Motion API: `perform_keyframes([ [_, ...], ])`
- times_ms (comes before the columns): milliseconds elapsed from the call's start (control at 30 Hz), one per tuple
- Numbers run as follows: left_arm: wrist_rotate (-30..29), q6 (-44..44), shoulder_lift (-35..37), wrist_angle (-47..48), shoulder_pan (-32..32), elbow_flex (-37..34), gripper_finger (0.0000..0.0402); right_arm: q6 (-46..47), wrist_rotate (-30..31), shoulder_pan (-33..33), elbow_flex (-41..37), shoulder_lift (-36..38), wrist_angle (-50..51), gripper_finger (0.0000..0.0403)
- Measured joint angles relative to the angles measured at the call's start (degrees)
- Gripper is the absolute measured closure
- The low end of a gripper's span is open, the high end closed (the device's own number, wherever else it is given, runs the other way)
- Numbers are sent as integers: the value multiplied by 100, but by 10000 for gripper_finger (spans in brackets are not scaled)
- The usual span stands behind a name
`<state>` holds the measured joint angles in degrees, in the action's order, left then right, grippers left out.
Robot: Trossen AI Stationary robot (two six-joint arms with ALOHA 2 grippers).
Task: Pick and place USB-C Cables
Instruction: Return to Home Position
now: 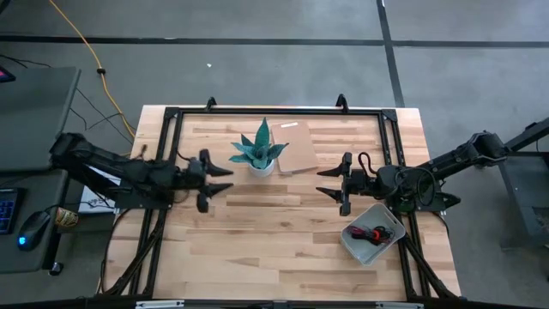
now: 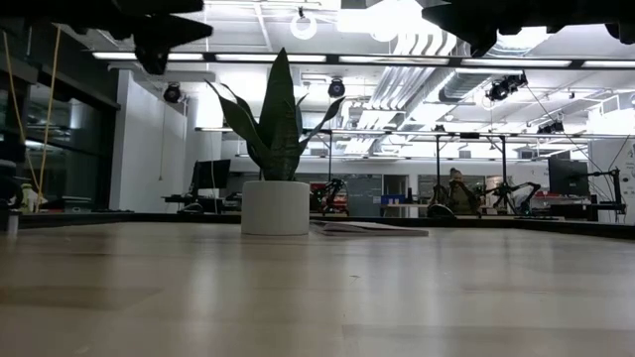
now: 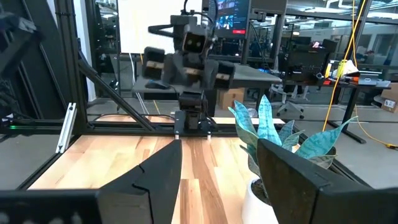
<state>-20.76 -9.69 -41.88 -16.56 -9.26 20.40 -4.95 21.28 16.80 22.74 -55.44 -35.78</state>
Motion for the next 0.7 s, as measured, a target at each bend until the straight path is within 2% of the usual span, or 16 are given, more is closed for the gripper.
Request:
perform_keyframes([
  [167,2,228,1190,1075,304,0,241,20,0,0,0,0,2,203],
  [367,83,243,2045,1828,642,0,241,44,-2,0,0,0,2,203],
  [533,490,247,2346,2173,789,0,241,44,0,0,0,0,2,203],
  [700,531,389,2349,2180,785,-254,241,44,-2,-2,0,0,2,203],
])
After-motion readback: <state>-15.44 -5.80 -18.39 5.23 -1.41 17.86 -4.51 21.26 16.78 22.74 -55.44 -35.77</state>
